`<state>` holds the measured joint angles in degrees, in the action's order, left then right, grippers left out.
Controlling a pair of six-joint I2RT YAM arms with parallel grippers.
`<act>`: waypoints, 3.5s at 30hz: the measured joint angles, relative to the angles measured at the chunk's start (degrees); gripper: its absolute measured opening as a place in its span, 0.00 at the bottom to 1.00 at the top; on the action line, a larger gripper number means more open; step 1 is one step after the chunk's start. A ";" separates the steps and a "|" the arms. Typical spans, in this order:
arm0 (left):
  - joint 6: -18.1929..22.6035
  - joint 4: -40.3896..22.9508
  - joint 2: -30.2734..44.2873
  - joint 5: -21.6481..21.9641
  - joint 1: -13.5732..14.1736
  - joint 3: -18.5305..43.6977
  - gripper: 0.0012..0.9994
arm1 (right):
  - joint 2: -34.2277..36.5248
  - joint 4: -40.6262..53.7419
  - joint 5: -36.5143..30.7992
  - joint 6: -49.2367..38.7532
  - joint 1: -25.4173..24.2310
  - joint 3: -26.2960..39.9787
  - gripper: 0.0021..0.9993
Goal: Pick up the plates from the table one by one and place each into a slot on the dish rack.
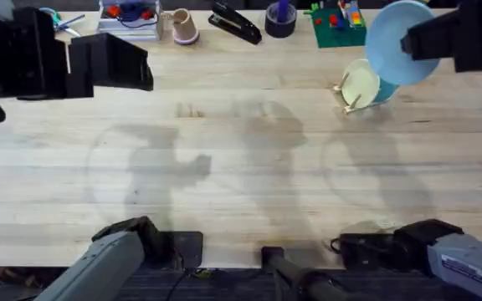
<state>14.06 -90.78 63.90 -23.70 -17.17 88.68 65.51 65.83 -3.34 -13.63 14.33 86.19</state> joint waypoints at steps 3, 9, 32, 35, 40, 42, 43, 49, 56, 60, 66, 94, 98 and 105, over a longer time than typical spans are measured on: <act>0.00 -0.09 0.02 0.00 0.00 0.00 0.99 | -0.38 1.39 -2.05 -0.17 -0.03 0.00 0.03; 0.00 -0.09 0.02 0.00 0.00 0.00 0.99 | -0.38 2.59 -3.86 -0.32 -2.58 0.00 0.03; -0.15 -0.09 0.01 0.00 0.00 0.00 0.99 | -0.38 2.50 3.68 -4.48 -16.31 0.00 0.03; -0.15 -0.09 0.02 0.01 0.00 0.00 0.99 | -0.38 2.50 3.83 -4.50 -17.47 0.00 0.03; -0.15 -0.09 0.00 0.00 0.00 0.00 1.00 | -0.38 2.49 3.83 -5.96 -18.01 0.00 0.03; -0.17 -0.10 0.00 0.01 0.00 0.00 0.99 | -0.38 2.42 3.95 -6.57 -18.29 0.00 0.03; -0.17 -0.10 0.02 0.00 0.00 0.00 0.99 | -0.39 2.36 4.07 -6.74 -18.62 0.00 0.03; -0.17 -0.10 0.02 0.00 0.00 0.00 1.00 | 0.40 2.11 4.24 -7.47 -21.71 0.00 0.03; -0.17 -0.11 0.02 0.02 0.00 0.00 0.99 | 4.34 0.38 4.24 -7.67 -22.18 0.00 0.03; -0.17 -0.09 0.02 0.00 0.00 0.00 0.99 | 5.64 -1.04 4.24 -7.74 -22.18 0.00 0.03; -0.20 -0.09 0.00 0.02 0.00 0.00 0.99 | 6.54 -1.10 4.24 -8.11 -22.18 0.00 0.03; -0.20 -0.10 0.00 0.02 0.00 0.00 0.99 | 6.62 -5.47 4.25 -9.15 -22.18 -3.76 0.03; -0.20 -0.10 0.02 0.01 0.00 0.00 0.99 | 7.05 -5.59 4.26 -9.15 -22.18 -3.84 0.03; -0.20 -0.10 0.02 0.01 0.00 0.00 1.00 | 8.94 -5.79 4.27 -9.15 -22.18 -4.23 0.03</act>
<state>13.87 -90.88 63.92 -23.69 -17.17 88.68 74.45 60.04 0.93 -22.79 -7.86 81.96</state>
